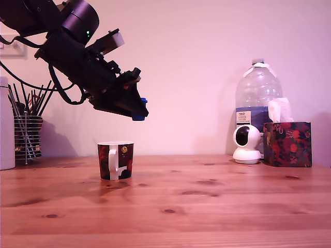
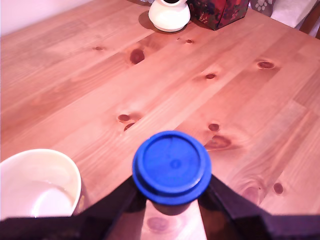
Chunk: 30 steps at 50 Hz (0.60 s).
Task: Pick up the coffee capsules from the table one by one and drop them inside the nearest coffee cup
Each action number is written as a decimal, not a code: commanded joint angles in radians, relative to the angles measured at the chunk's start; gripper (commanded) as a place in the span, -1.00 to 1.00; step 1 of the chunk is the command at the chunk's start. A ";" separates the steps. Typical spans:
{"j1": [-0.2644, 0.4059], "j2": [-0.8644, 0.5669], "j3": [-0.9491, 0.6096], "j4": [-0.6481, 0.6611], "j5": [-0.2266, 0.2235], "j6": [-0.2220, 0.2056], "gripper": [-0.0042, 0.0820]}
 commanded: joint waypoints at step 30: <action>0.000 -0.036 -0.013 -0.003 -0.020 -0.055 -0.39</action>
